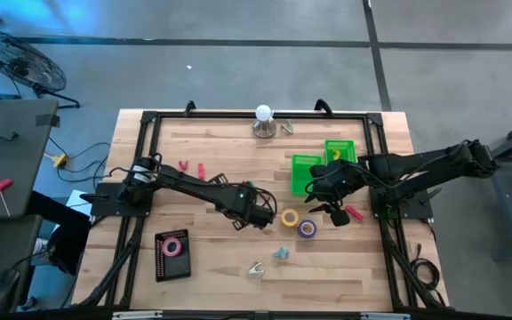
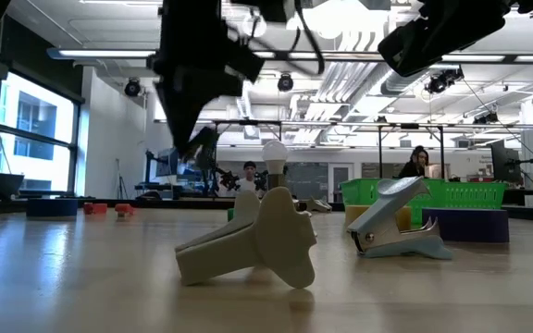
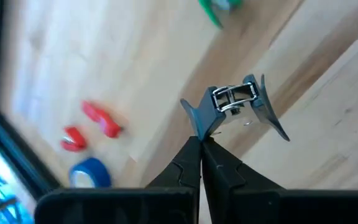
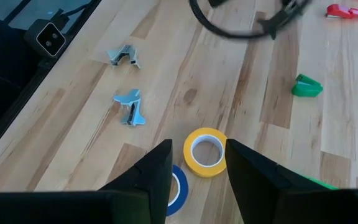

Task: Pick and place Stapler, Stapler remover, tape
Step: Put the black staple remover into the left green basket

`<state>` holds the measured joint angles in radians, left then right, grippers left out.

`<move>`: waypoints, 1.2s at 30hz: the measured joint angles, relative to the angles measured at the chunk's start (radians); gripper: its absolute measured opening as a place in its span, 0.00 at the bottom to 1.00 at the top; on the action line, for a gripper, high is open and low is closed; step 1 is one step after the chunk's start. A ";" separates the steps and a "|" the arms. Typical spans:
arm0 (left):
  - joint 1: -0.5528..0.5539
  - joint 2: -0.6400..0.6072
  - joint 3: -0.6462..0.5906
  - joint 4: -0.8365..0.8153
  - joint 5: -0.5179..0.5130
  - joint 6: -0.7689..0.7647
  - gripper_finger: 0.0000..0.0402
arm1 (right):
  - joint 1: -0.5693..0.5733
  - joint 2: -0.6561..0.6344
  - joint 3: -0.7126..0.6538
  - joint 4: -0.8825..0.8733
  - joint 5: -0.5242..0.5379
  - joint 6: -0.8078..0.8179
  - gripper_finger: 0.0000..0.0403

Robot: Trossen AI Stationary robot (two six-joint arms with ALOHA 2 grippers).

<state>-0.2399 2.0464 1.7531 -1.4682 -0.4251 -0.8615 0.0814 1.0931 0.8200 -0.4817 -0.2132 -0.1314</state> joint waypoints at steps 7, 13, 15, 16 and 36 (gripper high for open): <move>-0.077 -0.002 0.197 -0.105 -0.231 -0.023 0.00 | 0.000 0.000 0.000 0.044 0.030 -0.005 0.35; -0.162 -0.003 0.337 -0.103 -0.471 0.031 0.00 | 0.000 0.000 0.000 0.149 0.043 -0.031 0.35; -0.183 -0.003 0.356 -0.103 -0.533 0.044 0.00 | 0.000 0.000 0.000 0.202 0.029 -0.026 0.35; -0.191 -0.003 0.358 -0.103 -0.559 0.046 0.00 | 0.000 0.000 0.000 0.233 0.019 -0.022 0.35; -0.206 -0.003 0.358 -0.102 -0.638 0.046 0.00 | 0.155 0.072 0.000 0.457 0.209 -0.216 0.53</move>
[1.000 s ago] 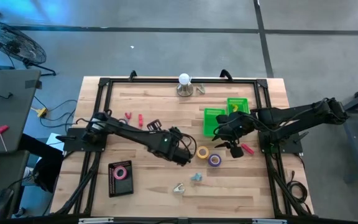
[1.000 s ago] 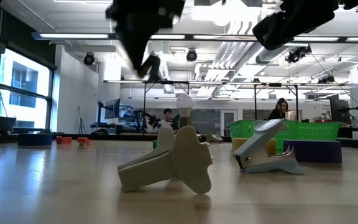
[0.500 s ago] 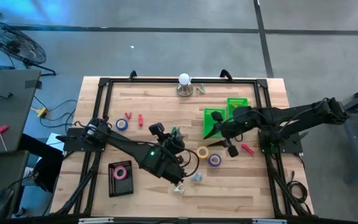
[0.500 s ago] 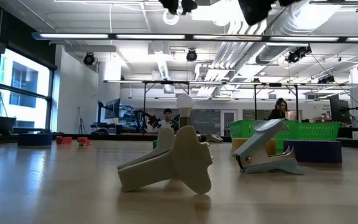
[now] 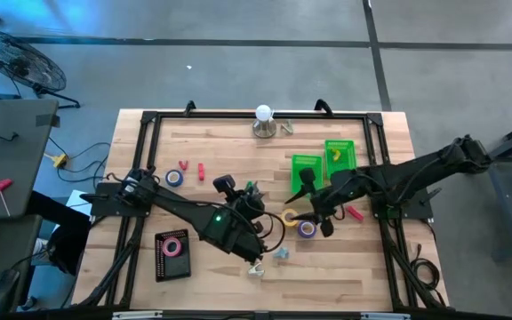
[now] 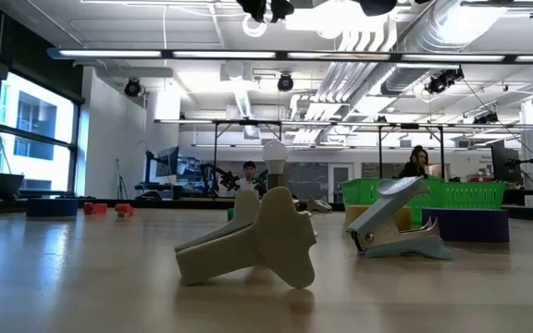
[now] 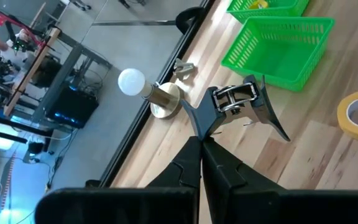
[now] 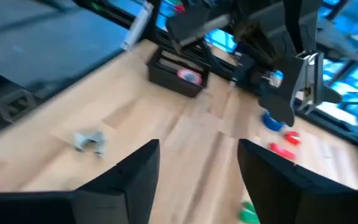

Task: Pick and place Stapler, Stapler remover, tape
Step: Put the black staple remover into the left green basket

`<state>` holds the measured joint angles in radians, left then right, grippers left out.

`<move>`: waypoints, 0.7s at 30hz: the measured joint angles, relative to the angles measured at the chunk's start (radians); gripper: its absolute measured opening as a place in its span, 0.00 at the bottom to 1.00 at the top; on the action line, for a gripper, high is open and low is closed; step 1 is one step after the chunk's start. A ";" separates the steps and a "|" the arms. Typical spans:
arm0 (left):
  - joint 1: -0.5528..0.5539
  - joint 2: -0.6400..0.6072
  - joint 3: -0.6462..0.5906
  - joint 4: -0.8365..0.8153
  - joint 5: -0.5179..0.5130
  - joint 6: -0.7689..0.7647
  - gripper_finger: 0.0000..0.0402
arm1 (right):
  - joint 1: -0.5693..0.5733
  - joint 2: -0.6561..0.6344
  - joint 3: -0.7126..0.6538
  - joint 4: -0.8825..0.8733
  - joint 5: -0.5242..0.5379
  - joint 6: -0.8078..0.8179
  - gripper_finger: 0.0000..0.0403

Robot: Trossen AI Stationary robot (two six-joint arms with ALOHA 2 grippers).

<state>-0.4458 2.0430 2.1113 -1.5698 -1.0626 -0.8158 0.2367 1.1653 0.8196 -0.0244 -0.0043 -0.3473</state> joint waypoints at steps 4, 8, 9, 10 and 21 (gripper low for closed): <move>0.000 0.000 0.000 0.011 -0.001 0.000 0.00 | 0.023 0.044 0.000 0.053 0.079 -0.047 0.57; 0.000 0.001 0.000 0.027 -0.001 0.001 0.00 | 0.037 0.082 0.000 0.108 0.051 -0.111 0.57; 0.000 0.003 0.000 0.030 -0.001 0.001 0.00 | 0.040 0.092 0.000 0.120 0.053 -0.118 0.57; 0.000 0.004 0.000 0.029 -0.001 0.002 0.00 | 0.041 0.101 0.000 0.134 0.071 -0.124 0.57; 0.000 0.006 -0.041 0.066 0.005 0.016 0.00 | 0.039 0.112 0.000 0.229 0.416 -0.133 0.57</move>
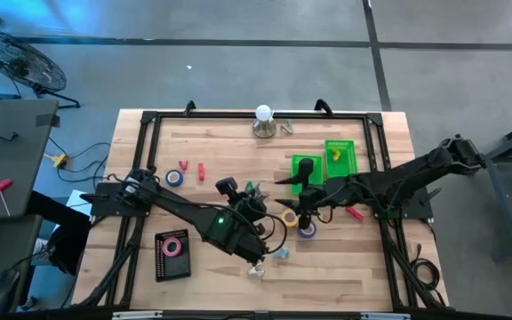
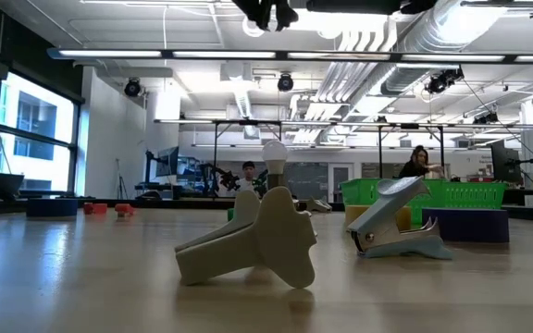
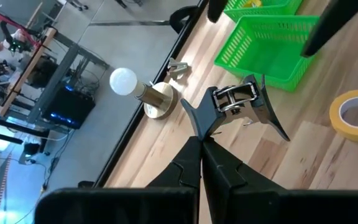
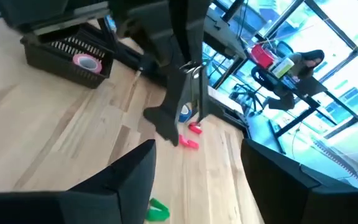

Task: Pick and place Stapler, Stapler remover, tape
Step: Put the black staple remover into the left green basket

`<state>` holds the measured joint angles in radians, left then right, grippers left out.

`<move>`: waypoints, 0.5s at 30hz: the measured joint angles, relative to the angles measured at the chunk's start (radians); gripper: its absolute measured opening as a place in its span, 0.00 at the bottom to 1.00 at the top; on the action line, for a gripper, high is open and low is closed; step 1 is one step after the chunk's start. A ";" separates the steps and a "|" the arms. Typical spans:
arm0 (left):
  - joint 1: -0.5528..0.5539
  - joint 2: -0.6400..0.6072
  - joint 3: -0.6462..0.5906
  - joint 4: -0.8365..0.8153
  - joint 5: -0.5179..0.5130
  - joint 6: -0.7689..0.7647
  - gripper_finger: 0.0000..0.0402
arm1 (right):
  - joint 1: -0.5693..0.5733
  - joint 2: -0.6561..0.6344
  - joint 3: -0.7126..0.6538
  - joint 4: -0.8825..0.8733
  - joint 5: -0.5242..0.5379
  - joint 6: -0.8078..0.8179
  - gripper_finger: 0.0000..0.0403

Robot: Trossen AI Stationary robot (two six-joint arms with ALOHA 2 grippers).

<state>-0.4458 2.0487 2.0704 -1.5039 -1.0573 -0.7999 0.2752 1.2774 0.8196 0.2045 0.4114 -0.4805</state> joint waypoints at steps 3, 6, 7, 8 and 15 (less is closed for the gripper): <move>0.000 0.000 -0.025 0.028 -0.004 0.012 0.00 | 0.000 0.000 0.000 0.002 -0.006 0.007 0.57; 0.000 0.001 -0.031 0.047 -0.046 0.013 0.00 | 0.000 0.000 0.000 0.004 -0.012 0.035 0.57; 0.000 0.001 -0.031 0.051 -0.060 0.013 0.00 | 0.000 0.000 0.000 0.006 -0.019 0.042 0.57; 0.000 0.001 -0.032 0.060 -0.071 0.012 0.00 | 0.000 0.000 0.000 0.010 -0.028 0.048 0.57; 0.000 0.001 -0.032 0.140 -0.158 0.010 0.00 | 0.000 0.000 0.000 0.048 -0.054 0.054 0.57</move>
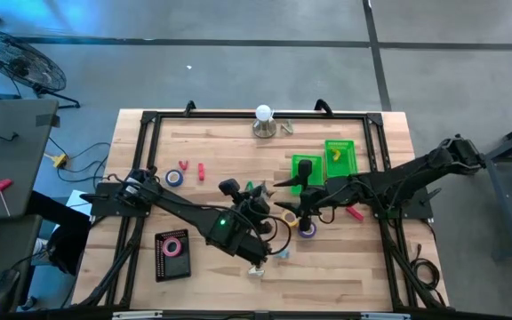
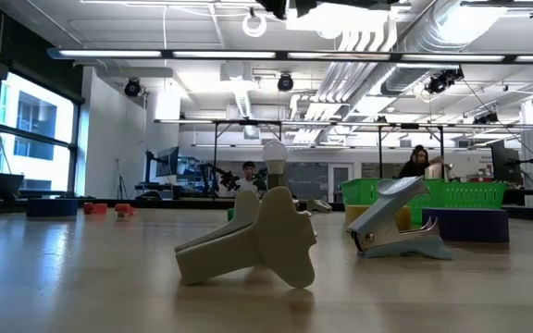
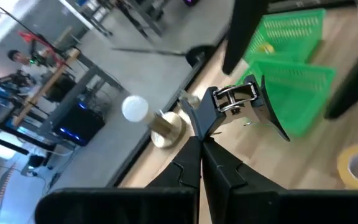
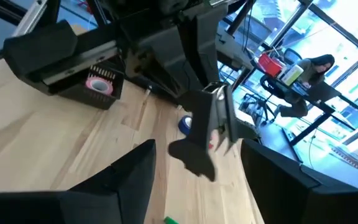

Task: Pick and place Stapler, Stapler remover, tape
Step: Put the black staple remover into the left green basket

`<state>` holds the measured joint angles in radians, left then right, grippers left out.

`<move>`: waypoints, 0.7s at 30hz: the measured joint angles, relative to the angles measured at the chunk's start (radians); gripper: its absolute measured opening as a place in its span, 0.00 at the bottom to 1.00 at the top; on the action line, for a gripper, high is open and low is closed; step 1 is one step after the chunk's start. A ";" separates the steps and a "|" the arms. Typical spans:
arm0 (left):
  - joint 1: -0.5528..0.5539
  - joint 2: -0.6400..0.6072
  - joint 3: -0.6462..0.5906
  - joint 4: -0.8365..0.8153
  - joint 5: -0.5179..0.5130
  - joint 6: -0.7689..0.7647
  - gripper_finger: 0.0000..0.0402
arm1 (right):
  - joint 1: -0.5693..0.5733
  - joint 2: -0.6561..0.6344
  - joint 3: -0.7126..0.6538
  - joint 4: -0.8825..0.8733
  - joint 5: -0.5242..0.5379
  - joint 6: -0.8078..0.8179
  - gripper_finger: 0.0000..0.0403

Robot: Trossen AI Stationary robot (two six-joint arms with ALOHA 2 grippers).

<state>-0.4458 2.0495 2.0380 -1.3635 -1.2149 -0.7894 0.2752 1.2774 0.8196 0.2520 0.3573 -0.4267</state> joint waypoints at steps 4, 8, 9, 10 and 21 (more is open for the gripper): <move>0.000 0.000 0.000 0.025 -0.052 0.000 0.00 | 0.000 0.000 0.000 0.002 0.030 0.000 0.57; 0.001 0.000 0.000 0.040 -0.091 0.000 0.00 | 0.000 0.000 0.000 0.013 0.041 0.000 0.57; 0.000 0.000 0.000 0.043 -0.102 0.000 0.00 | 0.000 0.000 0.000 0.016 0.041 0.000 0.57; 0.001 0.000 0.000 0.048 -0.104 0.000 0.00 | 0.000 0.000 0.000 0.019 0.041 0.000 0.57; 0.001 -0.001 0.000 0.082 -0.115 0.003 0.00 | 0.000 0.001 0.000 0.061 0.041 -0.023 0.57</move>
<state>-0.4446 2.0487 2.0380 -1.2814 -1.3304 -0.7860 0.2752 1.2779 0.8196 0.3126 0.3981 -0.4496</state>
